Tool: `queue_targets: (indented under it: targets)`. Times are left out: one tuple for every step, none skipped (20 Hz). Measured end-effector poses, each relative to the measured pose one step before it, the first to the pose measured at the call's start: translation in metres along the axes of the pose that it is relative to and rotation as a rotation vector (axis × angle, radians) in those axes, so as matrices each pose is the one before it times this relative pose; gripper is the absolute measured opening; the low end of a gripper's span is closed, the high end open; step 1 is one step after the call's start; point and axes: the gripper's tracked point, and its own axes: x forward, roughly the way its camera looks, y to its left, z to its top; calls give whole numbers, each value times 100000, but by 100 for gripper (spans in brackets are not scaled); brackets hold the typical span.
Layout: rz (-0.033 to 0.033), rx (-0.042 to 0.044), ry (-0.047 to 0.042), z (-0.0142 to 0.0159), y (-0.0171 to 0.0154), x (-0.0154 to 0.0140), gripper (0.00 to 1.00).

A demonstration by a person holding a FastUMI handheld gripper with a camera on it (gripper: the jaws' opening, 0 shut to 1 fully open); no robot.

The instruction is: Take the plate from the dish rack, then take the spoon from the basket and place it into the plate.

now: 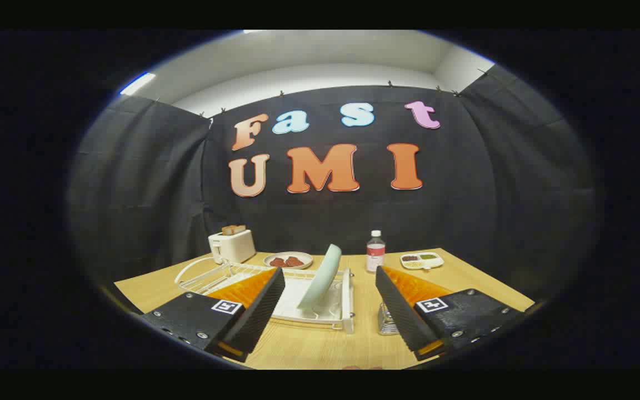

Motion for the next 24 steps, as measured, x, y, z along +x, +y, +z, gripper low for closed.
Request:
queue_targets:
  targets:
    - [803,1092,1135,-509,259,-160,98]
    - [163,1450,236,-88,21,-145,98]
    - [-692,1065,-597,262,-309,14,98]
    - [-1101,728,-260,93,-289,-14,98]
    - [-870,718,117,-108,-135,-37,98]
    - [-621,522,718,-64,-89,-58,98]
    - [-771,209,1773,-405,-150,-19,98]
    - [-294,-49,602,-63,10,32,98]
    - [-489,-799,243,111,-18,-155,98]
    - [-514,-1221,94,-63,-127,-114,98]
    - [116,-951,178,-268,7,-87,98]
    - [381,-60,19,-65,195,-61,98]
    - [309,191,-13,-60,-35,8,98]
    - [134,-312,-207,38,112,14,98]
    - [-887,-531,-50,-81,-123,27,98]
    - [-719,-764,-146,39,-246,-32,98]
    - [-441,-662,-364,80,-41,11,98]
    - [659,191,-320,44,202,-138,98]
    - [1194,398,586,-147,296,-7,98]
    - [1249,41,435,-186,323,24,98]
    - [773,-922,-278,101,145,-79,98]
    - [-818,-1956,-868,169,-93,39,98]
    - [-1736,-2140,-1195,156,-547,120,98]
    - [-1121,-1634,-851,76,-260,264,98]
